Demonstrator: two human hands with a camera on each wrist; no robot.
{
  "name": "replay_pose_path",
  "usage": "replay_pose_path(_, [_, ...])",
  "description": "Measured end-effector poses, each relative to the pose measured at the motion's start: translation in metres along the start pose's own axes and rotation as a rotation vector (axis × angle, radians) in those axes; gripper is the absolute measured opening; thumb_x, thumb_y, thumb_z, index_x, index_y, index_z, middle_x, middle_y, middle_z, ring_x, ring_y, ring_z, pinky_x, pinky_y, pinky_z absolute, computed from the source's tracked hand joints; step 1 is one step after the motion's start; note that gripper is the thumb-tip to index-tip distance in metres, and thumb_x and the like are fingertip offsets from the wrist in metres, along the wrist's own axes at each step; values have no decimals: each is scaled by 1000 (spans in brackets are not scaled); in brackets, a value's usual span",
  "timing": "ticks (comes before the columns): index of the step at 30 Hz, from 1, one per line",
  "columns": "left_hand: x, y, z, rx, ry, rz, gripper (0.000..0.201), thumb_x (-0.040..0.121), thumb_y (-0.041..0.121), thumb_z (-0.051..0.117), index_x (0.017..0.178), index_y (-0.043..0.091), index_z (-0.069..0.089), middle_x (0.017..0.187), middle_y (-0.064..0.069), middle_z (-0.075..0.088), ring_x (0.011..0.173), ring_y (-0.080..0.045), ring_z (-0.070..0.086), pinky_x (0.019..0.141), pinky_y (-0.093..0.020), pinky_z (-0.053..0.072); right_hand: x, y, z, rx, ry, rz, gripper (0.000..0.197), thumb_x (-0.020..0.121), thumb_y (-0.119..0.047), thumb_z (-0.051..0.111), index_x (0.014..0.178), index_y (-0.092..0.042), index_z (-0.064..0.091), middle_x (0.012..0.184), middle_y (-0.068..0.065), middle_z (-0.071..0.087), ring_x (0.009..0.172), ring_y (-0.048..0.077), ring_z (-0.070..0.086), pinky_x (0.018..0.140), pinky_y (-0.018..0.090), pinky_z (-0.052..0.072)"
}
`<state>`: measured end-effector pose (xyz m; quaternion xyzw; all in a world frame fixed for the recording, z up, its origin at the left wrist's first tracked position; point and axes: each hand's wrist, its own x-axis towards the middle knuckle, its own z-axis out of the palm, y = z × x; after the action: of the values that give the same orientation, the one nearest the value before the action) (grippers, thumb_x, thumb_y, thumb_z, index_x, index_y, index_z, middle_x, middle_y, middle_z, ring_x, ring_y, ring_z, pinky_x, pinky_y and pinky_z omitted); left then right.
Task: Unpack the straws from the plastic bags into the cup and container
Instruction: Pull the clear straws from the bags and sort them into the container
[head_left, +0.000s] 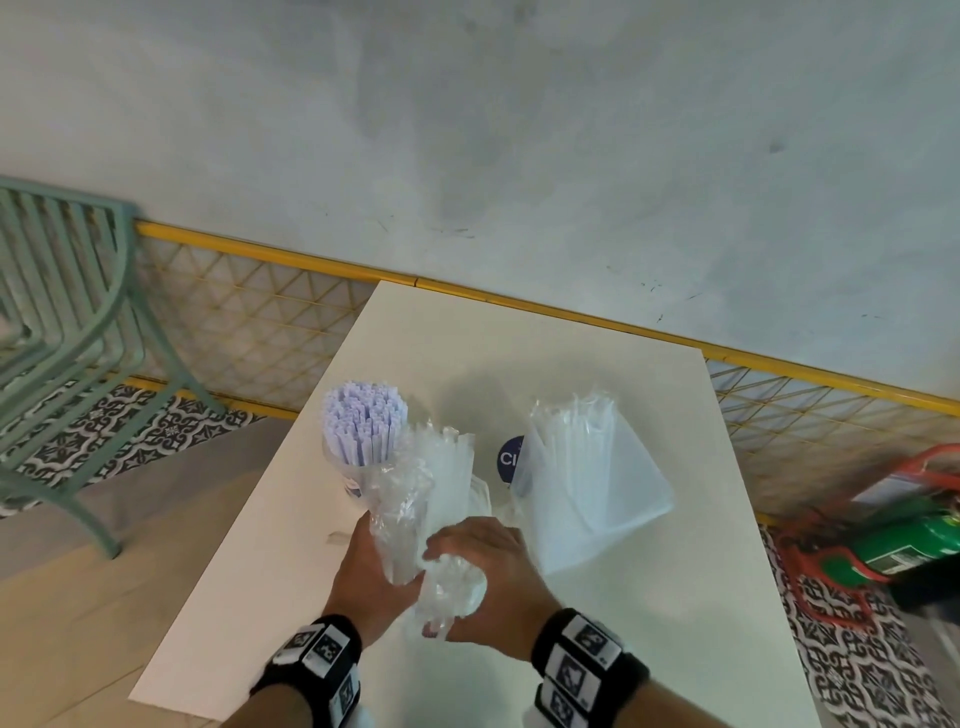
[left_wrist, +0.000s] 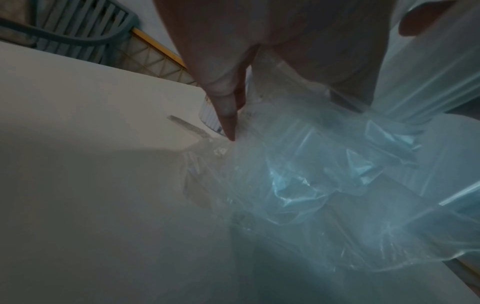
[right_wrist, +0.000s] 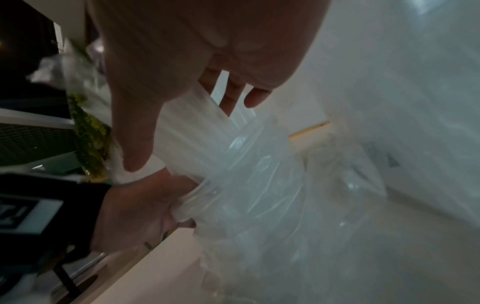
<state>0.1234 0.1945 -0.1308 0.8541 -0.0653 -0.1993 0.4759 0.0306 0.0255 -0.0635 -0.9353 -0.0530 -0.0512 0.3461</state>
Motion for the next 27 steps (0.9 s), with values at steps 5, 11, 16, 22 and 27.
replay_pose_path(5, [0,3,-1,86,-38,-24,80,68,-8,74,137,-8,33,126,-33,49,115,-49,51,93,-47,45,6,0,15,40,103,-45,47,57,-40,84,100,-37,66,99,-18,61,102,-1,49,88,33,42])
replay_pose_path(11, [-2,8,-5,-20,-59,16,96,44,19,84,130,23,40,112,-5,59,105,-32,60,87,-44,55,14,-7,19,38,159,-42,36,60,-37,80,92,-32,65,99,-19,62,101,-1,50,88,20,36])
replay_pose_path(16, [0,7,-5,-43,-48,51,82,46,24,74,122,14,46,105,-4,61,100,-32,62,82,-38,55,17,-10,21,16,164,-15,40,59,-36,81,92,-33,58,83,-15,63,93,0,53,90,15,27])
replay_pose_path(22, [2,9,-6,-74,-63,8,66,61,32,69,117,3,50,94,-5,58,100,-41,60,83,-46,54,18,-15,24,10,219,-39,29,64,-39,74,90,-33,62,88,-19,66,93,1,56,87,24,30])
replay_pose_path(27, [5,2,-4,-47,-62,70,70,58,27,83,119,17,50,106,1,63,96,-19,63,87,-40,56,25,-19,18,64,345,20,20,65,-29,75,84,-28,70,89,-18,67,90,-1,58,85,31,41])
